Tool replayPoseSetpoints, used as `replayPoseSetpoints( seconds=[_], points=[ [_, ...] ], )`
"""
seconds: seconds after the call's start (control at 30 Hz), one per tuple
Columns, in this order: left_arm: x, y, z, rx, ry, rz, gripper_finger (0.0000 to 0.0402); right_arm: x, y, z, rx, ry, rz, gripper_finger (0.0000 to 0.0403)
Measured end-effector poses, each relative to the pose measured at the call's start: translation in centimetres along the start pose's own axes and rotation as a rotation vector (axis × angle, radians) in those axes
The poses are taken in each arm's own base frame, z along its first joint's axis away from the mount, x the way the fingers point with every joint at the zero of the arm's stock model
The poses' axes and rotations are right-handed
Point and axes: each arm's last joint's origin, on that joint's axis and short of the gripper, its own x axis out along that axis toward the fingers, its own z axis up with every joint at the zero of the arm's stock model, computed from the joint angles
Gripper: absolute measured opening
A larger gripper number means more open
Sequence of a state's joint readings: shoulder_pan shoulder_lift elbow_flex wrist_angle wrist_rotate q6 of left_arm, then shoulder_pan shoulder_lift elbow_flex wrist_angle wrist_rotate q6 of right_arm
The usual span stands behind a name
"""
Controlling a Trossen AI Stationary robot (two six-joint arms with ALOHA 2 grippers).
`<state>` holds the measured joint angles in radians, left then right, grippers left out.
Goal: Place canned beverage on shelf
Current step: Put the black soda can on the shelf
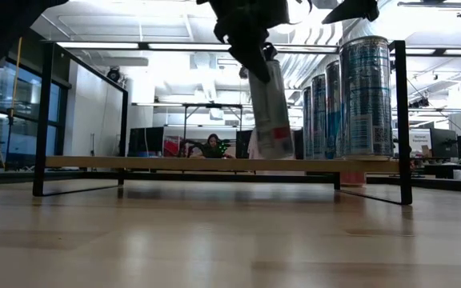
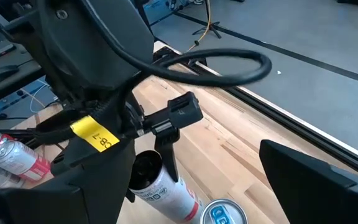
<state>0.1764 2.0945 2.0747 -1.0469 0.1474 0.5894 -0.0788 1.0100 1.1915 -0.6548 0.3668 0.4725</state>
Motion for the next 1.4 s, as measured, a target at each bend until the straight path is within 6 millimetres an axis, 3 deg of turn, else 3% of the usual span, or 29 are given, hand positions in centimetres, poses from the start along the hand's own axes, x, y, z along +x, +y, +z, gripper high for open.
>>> replayPoseSetpoints(
  seconds=[0.33,0.8,1.0,1.4],
  points=[
    [0.2,0.0,0.1,0.000,-0.001,0.008,0.0218,0.0,0.0,0.0,-0.001,0.000,-0.001,0.0334],
    [1.2,-0.1,-0.3,-0.131,0.042,-0.030,0.0219,0.0,0.0,0.0,0.001,0.000,-0.001,0.0334],
    [1.5,0.1,0.5,-0.181,-0.028,0.013,0.0219,0.0,0.0,0.0,0.002,0.000,-0.001,0.0334],
    [1.6,0.2,0.6,-0.139,-0.039,0.018,0.0219,0.0,0.0,0.0,0.001,0.001,-0.001,0.0334]
  ],
)
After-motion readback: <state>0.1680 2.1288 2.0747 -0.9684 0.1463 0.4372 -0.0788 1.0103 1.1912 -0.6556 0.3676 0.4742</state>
